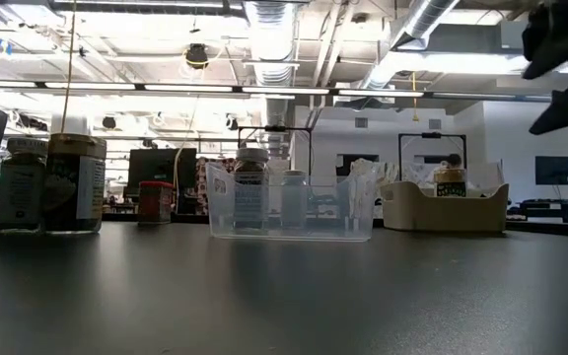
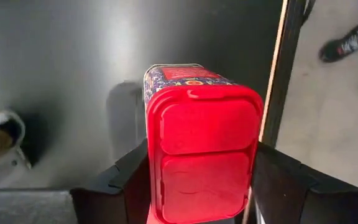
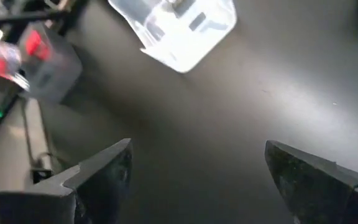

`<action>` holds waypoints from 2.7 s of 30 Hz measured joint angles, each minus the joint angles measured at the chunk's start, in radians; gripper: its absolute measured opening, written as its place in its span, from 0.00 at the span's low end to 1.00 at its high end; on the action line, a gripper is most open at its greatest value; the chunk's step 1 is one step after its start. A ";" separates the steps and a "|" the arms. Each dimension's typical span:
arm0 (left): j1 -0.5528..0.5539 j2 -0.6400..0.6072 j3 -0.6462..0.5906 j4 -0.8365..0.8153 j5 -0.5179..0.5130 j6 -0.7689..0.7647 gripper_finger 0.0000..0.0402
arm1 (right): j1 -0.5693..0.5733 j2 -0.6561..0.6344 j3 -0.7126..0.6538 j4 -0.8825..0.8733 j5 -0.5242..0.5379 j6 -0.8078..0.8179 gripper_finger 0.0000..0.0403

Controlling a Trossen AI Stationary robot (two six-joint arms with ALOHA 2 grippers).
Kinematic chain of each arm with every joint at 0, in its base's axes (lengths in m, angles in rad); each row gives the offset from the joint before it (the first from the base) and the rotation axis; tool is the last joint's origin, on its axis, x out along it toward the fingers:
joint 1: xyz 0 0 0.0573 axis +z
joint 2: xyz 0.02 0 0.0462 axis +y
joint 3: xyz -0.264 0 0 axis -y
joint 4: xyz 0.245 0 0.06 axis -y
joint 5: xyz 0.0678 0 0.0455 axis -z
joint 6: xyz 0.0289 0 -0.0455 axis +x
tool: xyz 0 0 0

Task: Sort spices by type
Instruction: Put the red seasoning can into the black bin

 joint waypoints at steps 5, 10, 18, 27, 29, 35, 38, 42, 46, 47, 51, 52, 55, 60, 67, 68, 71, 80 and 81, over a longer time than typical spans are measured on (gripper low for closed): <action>-0.033 -0.074 -0.111 0.057 -0.005 -0.037 0.54 | -0.038 0.040 0.000 0.084 0.000 0.003 0.96; -0.053 -0.198 -0.325 0.246 -0.008 -0.071 0.54 | -0.065 0.090 0.000 0.153 -0.001 0.003 0.96; -0.035 -0.363 -0.592 0.448 0.020 -0.086 0.54 | -0.082 0.171 0.000 0.234 -0.001 0.002 0.96; 0.007 -0.383 -0.694 0.543 0.078 -0.010 0.54 | -0.081 0.199 0.000 0.239 -0.001 0.025 0.96; 0.013 -0.382 -0.696 0.544 0.078 0.001 0.54 | -0.081 0.199 0.000 0.239 -0.001 0.025 0.96; 0.034 -0.382 -0.696 0.544 0.077 0.047 0.54 | -0.081 0.199 0.000 0.236 -0.001 0.012 0.96; 0.048 -0.376 -0.696 0.544 0.077 0.070 0.54 | -0.081 0.199 0.000 0.236 -0.002 0.010 0.96; 0.062 -0.353 -0.709 0.565 0.099 0.086 0.54 | -0.081 0.198 0.000 0.236 -0.004 0.008 0.96; 0.065 -0.320 -0.710 0.567 0.107 0.090 0.54 | -0.079 0.198 0.000 0.234 -0.011 0.007 0.96; 0.065 -0.314 -0.710 0.569 0.111 0.094 0.54 | -0.079 0.199 0.000 0.233 -0.013 0.007 0.96; 0.065 -0.300 -0.720 0.595 0.130 0.109 0.54 | -0.079 0.199 0.000 0.232 -0.023 0.007 0.96; 0.067 -0.300 -0.727 0.609 0.135 0.112 0.54 | -0.079 0.199 0.000 0.232 -0.025 0.007 0.96; 0.069 -0.298 -0.758 0.624 0.150 0.103 0.54 | -0.079 0.199 0.000 0.231 -0.028 0.007 0.96; 0.078 -0.299 -0.775 0.627 0.169 0.078 0.54 | -0.079 0.199 0.000 0.230 -0.028 0.010 0.96; 0.078 -0.299 -0.774 0.655 0.175 0.101 0.54 | -0.079 0.199 0.000 0.229 -0.028 0.011 0.96; 0.078 -0.299 -0.774 0.651 0.175 0.100 0.54 | -0.079 0.199 0.000 0.230 -0.028 0.011 0.96; 0.078 -0.299 -0.774 0.648 0.175 0.097 0.56 | -0.079 0.199 0.000 0.230 -0.028 0.011 0.96; 0.078 -0.299 -0.774 0.646 0.138 0.097 0.59 | -0.079 0.199 0.000 0.230 -0.028 0.011 0.96; 0.078 -0.299 -0.774 0.647 0.139 0.096 0.59 | -0.079 0.199 0.000 0.230 -0.028 0.011 0.96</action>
